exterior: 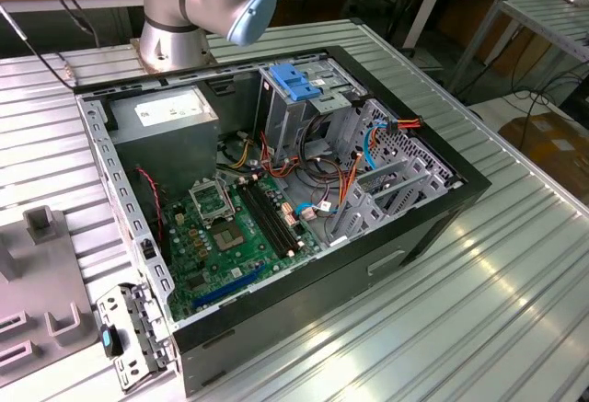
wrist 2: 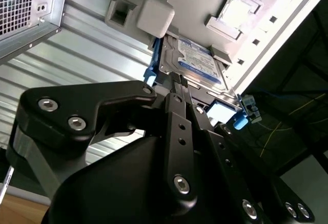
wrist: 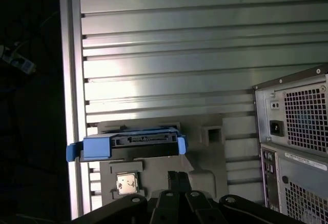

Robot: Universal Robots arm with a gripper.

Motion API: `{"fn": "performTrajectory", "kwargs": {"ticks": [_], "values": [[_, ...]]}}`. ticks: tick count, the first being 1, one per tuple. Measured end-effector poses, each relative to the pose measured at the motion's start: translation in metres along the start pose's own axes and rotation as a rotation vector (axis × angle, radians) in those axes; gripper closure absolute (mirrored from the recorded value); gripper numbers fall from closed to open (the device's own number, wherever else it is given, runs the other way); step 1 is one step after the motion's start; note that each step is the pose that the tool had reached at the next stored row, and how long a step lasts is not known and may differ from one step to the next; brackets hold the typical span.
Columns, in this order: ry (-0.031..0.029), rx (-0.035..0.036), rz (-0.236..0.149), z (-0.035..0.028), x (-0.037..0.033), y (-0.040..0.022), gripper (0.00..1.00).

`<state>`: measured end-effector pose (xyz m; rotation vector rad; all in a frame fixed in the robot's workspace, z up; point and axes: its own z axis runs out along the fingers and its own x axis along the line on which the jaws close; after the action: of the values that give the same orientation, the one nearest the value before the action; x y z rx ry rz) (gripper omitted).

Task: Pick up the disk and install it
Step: 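Reach for the disk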

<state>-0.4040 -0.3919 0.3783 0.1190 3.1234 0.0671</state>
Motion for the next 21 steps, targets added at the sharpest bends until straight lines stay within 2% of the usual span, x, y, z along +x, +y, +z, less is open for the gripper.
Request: {"fn": "performTrajectory", "kwargs": {"ticks": [11, 13, 17, 21], "values": [[-0.0001, -0.001, 0.0, 0.0013, 0.0393, 0.0034, 0.89], [0.0, -0.0014, 0.001, 0.0018, 0.049, 0.0049, 0.89], [0.0, -0.0019, 0.001, 0.0024, 0.0586, 0.0067, 0.89], [0.0, -0.0019, 0.001, 0.0024, 0.0602, 0.0066, 0.89]]}}
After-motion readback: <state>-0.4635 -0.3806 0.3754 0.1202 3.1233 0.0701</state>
